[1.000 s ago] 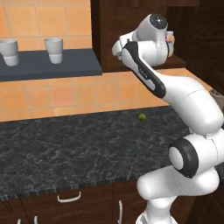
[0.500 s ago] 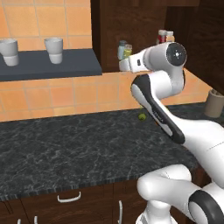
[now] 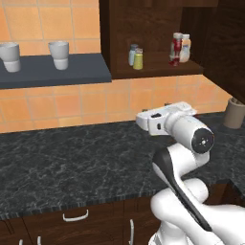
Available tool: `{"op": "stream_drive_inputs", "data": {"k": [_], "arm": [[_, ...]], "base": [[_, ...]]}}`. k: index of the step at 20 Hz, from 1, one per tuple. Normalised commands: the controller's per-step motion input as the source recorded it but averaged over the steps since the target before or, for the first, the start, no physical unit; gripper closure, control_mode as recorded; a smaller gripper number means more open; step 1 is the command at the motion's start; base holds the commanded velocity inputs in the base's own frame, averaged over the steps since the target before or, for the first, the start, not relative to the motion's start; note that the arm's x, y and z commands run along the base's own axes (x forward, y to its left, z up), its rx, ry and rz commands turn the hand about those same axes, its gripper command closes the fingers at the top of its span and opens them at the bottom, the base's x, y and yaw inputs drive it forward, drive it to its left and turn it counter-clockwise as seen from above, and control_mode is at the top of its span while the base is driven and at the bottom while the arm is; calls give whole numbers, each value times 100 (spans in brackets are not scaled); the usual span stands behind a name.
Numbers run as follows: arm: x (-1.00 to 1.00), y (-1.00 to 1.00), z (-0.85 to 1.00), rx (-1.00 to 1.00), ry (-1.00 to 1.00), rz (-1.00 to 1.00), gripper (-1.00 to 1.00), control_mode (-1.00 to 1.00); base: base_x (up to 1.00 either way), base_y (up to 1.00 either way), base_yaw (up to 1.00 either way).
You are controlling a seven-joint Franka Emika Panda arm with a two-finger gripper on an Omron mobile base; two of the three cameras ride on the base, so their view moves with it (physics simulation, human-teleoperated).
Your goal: Put the shaker and condiment bottle from the counter next to their counterparts in the cabinet.
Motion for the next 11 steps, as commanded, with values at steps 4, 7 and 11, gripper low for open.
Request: {"op": "stream_drive_inputs", "data": {"k": [4,7,11], "arm": [[-100,0,-100,11,-5,0,-100,-100],[-93,0,-100,10,1,0,-100,-100],[-23,0,-72,4,19,5,-100,-100]], "base": [[0,0,0],[0,0,0],[0,0,0]]}}
